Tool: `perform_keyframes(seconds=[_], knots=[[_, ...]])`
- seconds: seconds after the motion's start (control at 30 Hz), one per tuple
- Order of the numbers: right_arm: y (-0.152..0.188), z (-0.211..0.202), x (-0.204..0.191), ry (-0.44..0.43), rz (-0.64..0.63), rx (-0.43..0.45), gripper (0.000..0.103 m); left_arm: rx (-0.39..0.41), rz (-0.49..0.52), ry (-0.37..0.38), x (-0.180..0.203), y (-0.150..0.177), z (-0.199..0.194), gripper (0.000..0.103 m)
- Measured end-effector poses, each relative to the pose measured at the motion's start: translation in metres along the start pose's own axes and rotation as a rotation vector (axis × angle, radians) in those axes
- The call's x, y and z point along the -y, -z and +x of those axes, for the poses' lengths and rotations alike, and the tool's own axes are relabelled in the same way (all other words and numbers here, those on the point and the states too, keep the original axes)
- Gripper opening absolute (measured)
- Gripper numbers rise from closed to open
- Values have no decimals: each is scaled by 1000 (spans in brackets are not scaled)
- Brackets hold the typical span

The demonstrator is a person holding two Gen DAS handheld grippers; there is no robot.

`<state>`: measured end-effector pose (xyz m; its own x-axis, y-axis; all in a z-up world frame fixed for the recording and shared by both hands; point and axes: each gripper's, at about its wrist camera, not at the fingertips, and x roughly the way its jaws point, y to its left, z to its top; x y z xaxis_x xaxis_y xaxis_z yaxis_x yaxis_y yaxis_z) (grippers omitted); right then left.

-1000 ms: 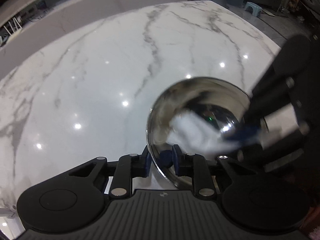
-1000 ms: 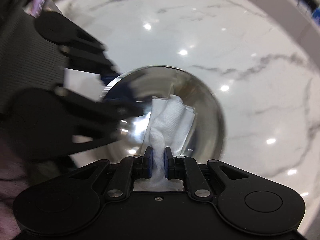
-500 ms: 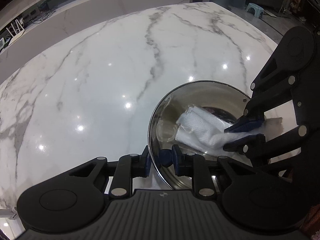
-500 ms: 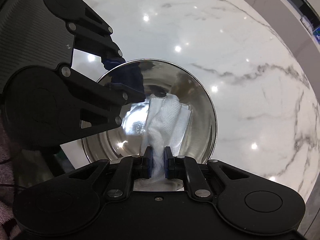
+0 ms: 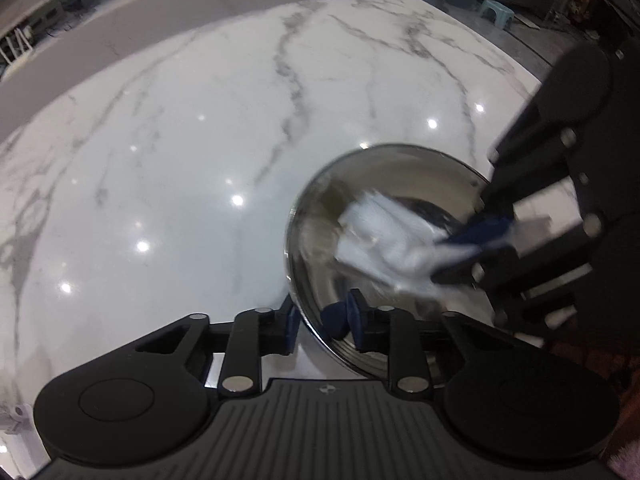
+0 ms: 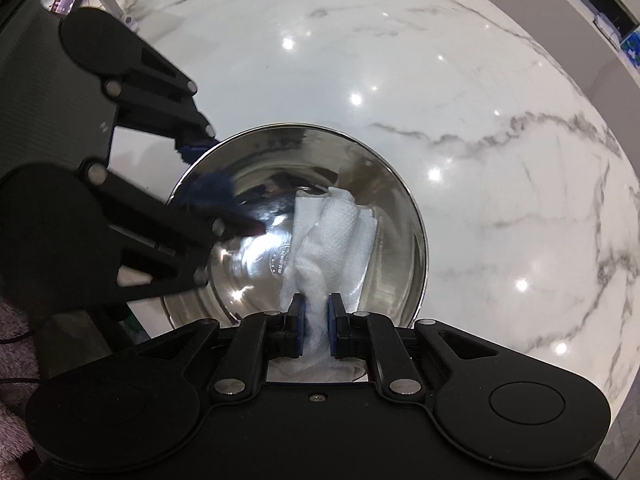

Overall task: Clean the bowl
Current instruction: 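Keep wiping the bowl interior with the towel in the right tool while the left tool steadies the bowl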

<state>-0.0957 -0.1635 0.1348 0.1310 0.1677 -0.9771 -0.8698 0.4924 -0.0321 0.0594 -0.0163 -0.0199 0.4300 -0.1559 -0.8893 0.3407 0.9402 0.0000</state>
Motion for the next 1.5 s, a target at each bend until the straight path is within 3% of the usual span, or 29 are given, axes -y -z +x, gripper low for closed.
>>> perform_keyframes(seconds=[0.13,0.23,0.33,0.5,0.6,1.07,1.27,1.37,1.5], knots=[[6,-10,-2,-142,61,37,9,17,-1,-32,1,-2,1,18],[10,-12,-8,-181,59,34,10,20,0,-33,1,-2,1,18],[14,-14,-13,-164,41,18,10,22,0,-30,0,-2,1,18],[22,-20,-26,8,-67,-7,9,20,2,-26,-1,-3,1,18],[28,-25,-33,51,-87,-4,9,17,-1,-26,-1,-3,1,18],[60,-50,-41,28,-50,0,9,-29,-8,28,1,4,1,27],[72,-61,-44,19,-21,-4,10,1,-10,0,-2,2,-1,18],[80,-69,-46,-41,11,4,10,13,-11,-23,-1,0,-1,17],[91,-82,-46,-188,76,37,10,20,-20,-30,-1,-2,0,17]])
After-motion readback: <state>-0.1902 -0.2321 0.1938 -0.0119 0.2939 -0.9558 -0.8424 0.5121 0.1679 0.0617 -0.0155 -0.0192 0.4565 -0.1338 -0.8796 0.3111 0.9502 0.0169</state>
